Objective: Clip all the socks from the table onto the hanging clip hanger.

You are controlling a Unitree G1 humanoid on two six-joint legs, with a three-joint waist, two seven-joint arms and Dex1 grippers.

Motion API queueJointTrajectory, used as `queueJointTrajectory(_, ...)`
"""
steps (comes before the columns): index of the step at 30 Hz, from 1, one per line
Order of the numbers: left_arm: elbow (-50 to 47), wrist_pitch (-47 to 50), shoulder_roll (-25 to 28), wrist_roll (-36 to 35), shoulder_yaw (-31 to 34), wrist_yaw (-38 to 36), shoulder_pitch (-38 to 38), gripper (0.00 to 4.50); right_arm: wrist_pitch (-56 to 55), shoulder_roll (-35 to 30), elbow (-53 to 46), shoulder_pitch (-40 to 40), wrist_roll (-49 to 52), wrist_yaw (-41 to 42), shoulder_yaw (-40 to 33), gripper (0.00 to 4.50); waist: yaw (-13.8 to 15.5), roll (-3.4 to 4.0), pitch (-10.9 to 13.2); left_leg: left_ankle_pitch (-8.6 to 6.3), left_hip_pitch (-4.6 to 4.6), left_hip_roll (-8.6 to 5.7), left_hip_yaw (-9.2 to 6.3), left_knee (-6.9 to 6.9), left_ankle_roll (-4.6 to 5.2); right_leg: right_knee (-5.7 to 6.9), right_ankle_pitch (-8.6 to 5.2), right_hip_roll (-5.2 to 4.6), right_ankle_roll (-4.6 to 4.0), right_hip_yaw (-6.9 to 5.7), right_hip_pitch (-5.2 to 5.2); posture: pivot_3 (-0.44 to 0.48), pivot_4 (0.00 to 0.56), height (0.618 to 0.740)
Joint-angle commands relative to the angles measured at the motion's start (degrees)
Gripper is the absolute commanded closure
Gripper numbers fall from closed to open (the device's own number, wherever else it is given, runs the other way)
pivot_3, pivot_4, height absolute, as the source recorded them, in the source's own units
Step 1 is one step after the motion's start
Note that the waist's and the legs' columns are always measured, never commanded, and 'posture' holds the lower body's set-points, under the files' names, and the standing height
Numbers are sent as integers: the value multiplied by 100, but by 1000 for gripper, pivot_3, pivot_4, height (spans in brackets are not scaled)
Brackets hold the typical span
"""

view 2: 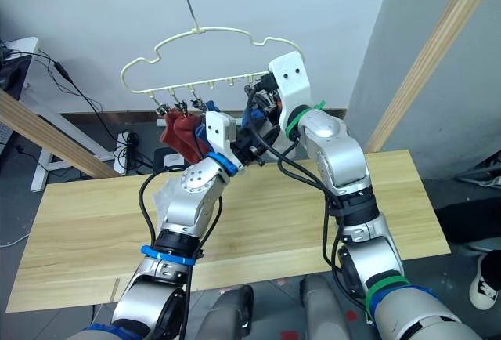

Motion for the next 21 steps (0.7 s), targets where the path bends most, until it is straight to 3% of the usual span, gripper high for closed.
queueJointTrajectory(1,-543,74,322,-111,-72,-467,190,2296,278,-175,-937,212,148,180,90,2182,-9,0,0,0,0,0,1,-1,0,-1,0,0,0,1,-1,-90,310,740)
queueJointTrajectory(9,-1382,786,1335,-618,-16,-1628,450,2296,579,-447,-2057,789,267,114,-48,2182,-6,2,1,0,1,4,-4,-1,0,0,-1,5,1,-1,1,-93,309,740)
queueJointTrajectory(13,-1691,1322,1651,-996,144,-1897,367,2296,609,-408,-2110,932,238,-103,-156,2182,-7,2,1,0,2,4,-6,0,0,-1,-1,5,1,-2,4,-93,306,740)
queueJointTrajectory(16,-1929,1620,1869,-1189,202,-2044,305,2258,614,-352,-2009,935,238,-251,-237,2736,-10,2,1,0,2,5,-5,-1,0,-1,-1,6,1,-2,2,-88,304,740)
queueJointTrajectory(21,-2216,1900,2028,-1329,293,-2038,273,2258,605,-364,-1725,831,160,-441,-270,2736,-5,2,1,0,2,5,-4,-2,0,-4,-1,7,1,-2,3,-83,303,740)
